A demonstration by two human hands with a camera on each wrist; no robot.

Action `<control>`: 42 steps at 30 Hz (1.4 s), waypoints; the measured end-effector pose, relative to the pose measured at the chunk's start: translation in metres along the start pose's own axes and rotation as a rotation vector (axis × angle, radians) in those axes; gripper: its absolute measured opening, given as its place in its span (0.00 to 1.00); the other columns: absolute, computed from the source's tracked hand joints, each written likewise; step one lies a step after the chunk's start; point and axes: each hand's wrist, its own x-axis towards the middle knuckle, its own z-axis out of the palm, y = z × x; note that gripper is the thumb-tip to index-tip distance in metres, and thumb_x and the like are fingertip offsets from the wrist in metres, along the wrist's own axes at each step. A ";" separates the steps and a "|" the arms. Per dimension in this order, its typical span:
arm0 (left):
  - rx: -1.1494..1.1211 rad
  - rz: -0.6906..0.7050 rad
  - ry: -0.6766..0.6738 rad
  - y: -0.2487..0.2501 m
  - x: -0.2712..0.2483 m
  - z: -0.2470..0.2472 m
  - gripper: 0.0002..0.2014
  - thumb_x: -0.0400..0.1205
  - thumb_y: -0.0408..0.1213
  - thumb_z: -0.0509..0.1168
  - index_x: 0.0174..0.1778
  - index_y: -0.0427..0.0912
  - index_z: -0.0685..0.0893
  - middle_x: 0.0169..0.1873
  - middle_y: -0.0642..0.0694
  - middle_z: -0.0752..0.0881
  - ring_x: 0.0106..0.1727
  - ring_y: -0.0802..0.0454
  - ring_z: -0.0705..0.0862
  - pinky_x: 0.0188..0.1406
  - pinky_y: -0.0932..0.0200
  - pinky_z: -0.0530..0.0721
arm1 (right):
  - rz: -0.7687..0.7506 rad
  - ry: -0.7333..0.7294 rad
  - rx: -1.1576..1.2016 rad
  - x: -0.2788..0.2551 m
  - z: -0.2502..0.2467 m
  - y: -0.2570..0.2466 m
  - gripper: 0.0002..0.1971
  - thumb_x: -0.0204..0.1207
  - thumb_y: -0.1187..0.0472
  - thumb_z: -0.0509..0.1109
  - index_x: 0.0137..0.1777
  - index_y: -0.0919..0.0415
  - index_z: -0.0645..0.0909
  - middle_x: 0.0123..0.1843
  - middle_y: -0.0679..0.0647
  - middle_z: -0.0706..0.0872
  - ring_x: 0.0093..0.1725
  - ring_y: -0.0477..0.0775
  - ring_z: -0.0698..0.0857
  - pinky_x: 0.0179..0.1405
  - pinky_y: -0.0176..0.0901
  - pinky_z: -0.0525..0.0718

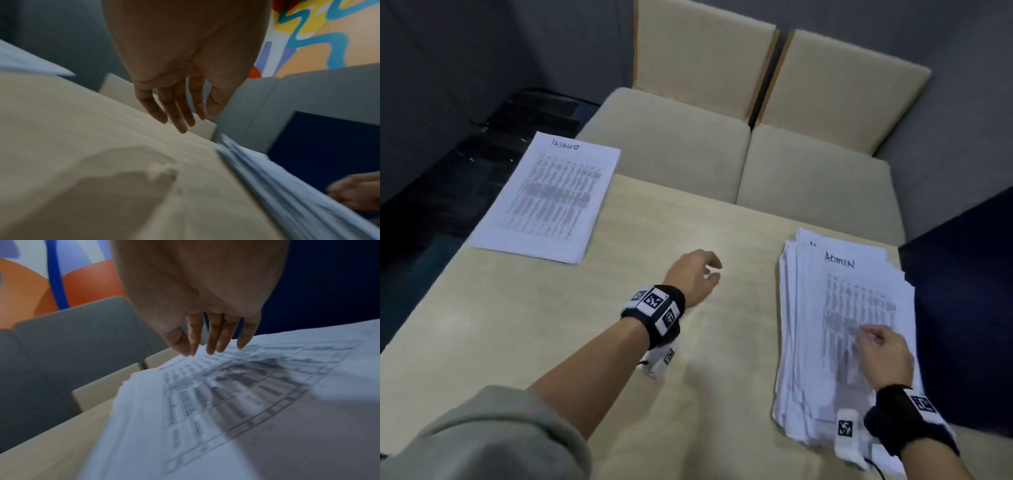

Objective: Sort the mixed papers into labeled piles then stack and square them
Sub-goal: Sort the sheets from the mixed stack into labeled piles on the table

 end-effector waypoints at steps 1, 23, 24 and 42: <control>-0.023 0.010 -0.031 0.024 -0.001 0.024 0.10 0.82 0.40 0.66 0.58 0.45 0.85 0.57 0.47 0.86 0.53 0.52 0.86 0.57 0.51 0.83 | 0.062 0.008 -0.053 0.006 -0.009 0.009 0.13 0.78 0.55 0.70 0.58 0.61 0.85 0.62 0.66 0.83 0.59 0.68 0.82 0.59 0.54 0.79; 0.091 -0.332 0.104 0.131 -0.016 0.173 0.10 0.81 0.45 0.68 0.49 0.43 0.80 0.43 0.46 0.85 0.44 0.45 0.83 0.41 0.57 0.79 | 0.089 -0.117 0.015 0.059 -0.042 0.070 0.19 0.69 0.51 0.82 0.52 0.59 0.79 0.54 0.57 0.83 0.56 0.63 0.83 0.54 0.48 0.80; 0.097 -0.331 0.112 0.130 -0.016 0.172 0.11 0.81 0.47 0.67 0.46 0.43 0.80 0.40 0.46 0.85 0.42 0.44 0.83 0.38 0.57 0.77 | 0.084 -0.101 0.057 0.060 -0.041 0.070 0.15 0.70 0.55 0.82 0.48 0.58 0.79 0.49 0.55 0.84 0.54 0.62 0.84 0.54 0.49 0.82; 0.547 -0.036 0.082 0.112 0.000 0.124 0.20 0.89 0.49 0.50 0.42 0.43 0.83 0.36 0.44 0.86 0.37 0.41 0.85 0.39 0.53 0.84 | 0.275 0.123 0.521 0.007 -0.052 0.071 0.08 0.75 0.73 0.66 0.49 0.63 0.83 0.42 0.55 0.85 0.44 0.56 0.82 0.48 0.46 0.80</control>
